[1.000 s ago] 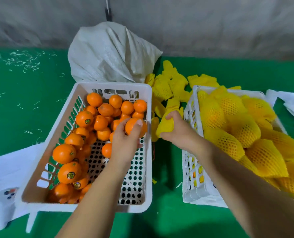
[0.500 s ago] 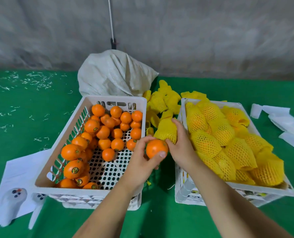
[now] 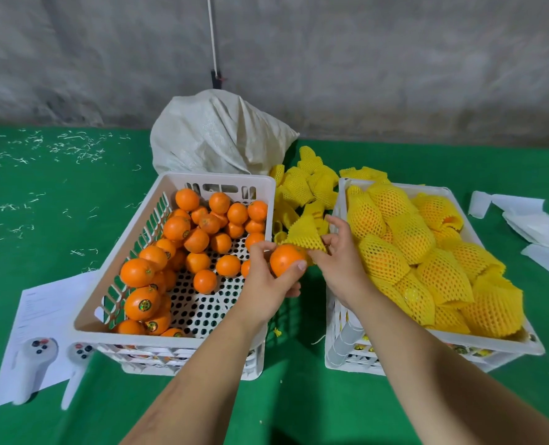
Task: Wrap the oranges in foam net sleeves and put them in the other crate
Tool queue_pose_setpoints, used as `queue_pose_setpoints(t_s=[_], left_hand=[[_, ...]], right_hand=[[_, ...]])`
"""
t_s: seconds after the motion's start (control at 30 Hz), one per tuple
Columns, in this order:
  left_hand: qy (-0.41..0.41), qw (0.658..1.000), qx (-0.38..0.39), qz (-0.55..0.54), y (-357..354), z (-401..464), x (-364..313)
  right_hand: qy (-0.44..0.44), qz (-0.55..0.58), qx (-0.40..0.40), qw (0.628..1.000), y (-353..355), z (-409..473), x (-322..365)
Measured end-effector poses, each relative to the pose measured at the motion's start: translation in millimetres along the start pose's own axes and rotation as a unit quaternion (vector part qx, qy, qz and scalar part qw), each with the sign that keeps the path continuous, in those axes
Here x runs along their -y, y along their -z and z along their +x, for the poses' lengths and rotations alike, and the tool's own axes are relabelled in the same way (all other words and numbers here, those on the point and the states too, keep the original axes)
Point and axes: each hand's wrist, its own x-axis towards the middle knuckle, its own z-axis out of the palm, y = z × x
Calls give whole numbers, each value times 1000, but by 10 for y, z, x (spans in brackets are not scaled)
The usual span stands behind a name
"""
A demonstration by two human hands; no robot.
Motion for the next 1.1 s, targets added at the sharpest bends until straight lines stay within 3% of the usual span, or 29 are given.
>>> queue_pose_setpoints(t_s=[0.1, 0.23, 0.37, 0.57, 0.7, 0.83, 0.97, 1.1], left_hand=[[-3, 999, -17, 38, -20, 128, -17], [11, 997, 26, 73, 11, 240, -15], [-34, 995, 41, 78, 39, 208, 63], [-89, 993, -55, 52, -29, 205, 169], [-50, 985, -162, 10, -9, 246, 168], [-83, 986, -127, 67, -34, 177, 158], [-151, 968, -81, 181, -50, 131, 207], [-135, 965, -92, 203, -77, 140, 193]], right_hand=[[7, -28, 11, 1000, -16, 30, -66], [34, -105, 45, 993, -34, 37, -110], [56, -126, 33, 990, -24, 72, -128], [71, -59, 19, 996, -17, -21, -19], [76, -123, 96, 985, -71, -106, 28], [73, -209, 109, 969, -81, -102, 8], [73, -120, 67, 988, -20, -40, 0], [46, -42, 27, 998, 3, -13, 30]])
